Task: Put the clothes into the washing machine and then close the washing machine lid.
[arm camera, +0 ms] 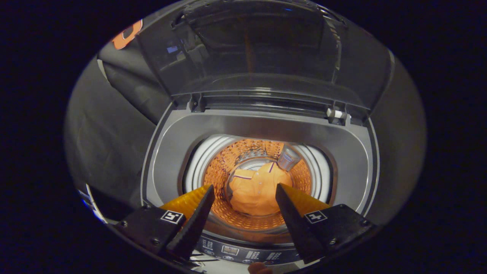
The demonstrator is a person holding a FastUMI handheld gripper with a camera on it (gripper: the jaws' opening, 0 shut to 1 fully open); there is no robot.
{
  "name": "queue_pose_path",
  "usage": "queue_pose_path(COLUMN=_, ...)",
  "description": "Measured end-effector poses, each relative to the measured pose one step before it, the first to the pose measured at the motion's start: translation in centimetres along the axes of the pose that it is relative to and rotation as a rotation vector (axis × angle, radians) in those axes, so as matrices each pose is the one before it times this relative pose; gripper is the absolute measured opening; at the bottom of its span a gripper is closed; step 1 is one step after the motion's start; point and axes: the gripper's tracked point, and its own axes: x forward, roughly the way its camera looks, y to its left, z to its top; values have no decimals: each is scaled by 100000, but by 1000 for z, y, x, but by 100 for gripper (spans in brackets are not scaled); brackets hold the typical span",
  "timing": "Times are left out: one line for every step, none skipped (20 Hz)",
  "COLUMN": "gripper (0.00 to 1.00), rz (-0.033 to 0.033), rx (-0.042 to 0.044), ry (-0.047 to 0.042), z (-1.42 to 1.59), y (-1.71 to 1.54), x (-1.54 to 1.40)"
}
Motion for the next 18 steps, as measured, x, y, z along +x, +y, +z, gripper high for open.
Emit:
queue_pose_path(gripper=100, rz=-21, rx=98, ry=40, z=138, y=112, x=-610)
queue_pose_path(gripper=100, rz=24, rx=505, ry=121, z=174, y=63, x=-612)
queue_pose_path(gripper=100, rz=705, rx=705, ry=484, z=64, y=182, x=-757)
queue_pose_path(gripper=100, rz=885, rx=979, ry=-336, z=165, y=165, x=-660)
queue_pose_path(gripper=100, rz=-36, rx=749, ry=-412, z=183, y=61, x=-977)
queue_pose_path(gripper=100, rz=87, rx=507, ry=-866, z=447, y=-146, x=-1176)
queue_pose_path(gripper=100, rz=527, rx=135, ry=-1101, z=590, y=-79, x=-1167)
queue_pose_path(gripper=100, rz=154, rx=-26, ry=-1207, z=606, y=-95, x=-1097)
queue_pose_path(gripper=100, rz=284, rx=-82, ry=-1632, z=1024, y=-74, x=-1349)
queue_pose_path(gripper=100, rz=31, rx=720, ry=-2032, z=1270, y=-106, x=-1524)
queue_pose_path(gripper=100, rz=719, rx=1258, ry=-1711, z=1430, y=114, x=-1549)
queue_pose_path(gripper=100, rz=1082, rx=1553, ry=-2341, z=1578, y=284, x=-1481)
queue_pose_path(gripper=100, rz=453, rx=1230, ry=-2716, z=1753, y=347, x=-1408)
queue_pose_path(gripper=100, rz=246, rx=832, ry=-2886, z=1742, y=62, x=-1431)
queue_pose_path(gripper=100, rz=270, rx=348, ry=-2616, z=1664, y=162, x=-1506)
queue_pose_path(gripper=100, rz=306, rx=102, ry=-2530, z=1675, y=115, x=-1276)
queue_pose_path(gripper=100, rz=303, rx=-234, ry=-2525, z=1649, y=279, x=-1291)
queue_pose_path(gripper=100, rz=433, rx=-206, ry=-2462, z=1443, y=377, x=-1172)
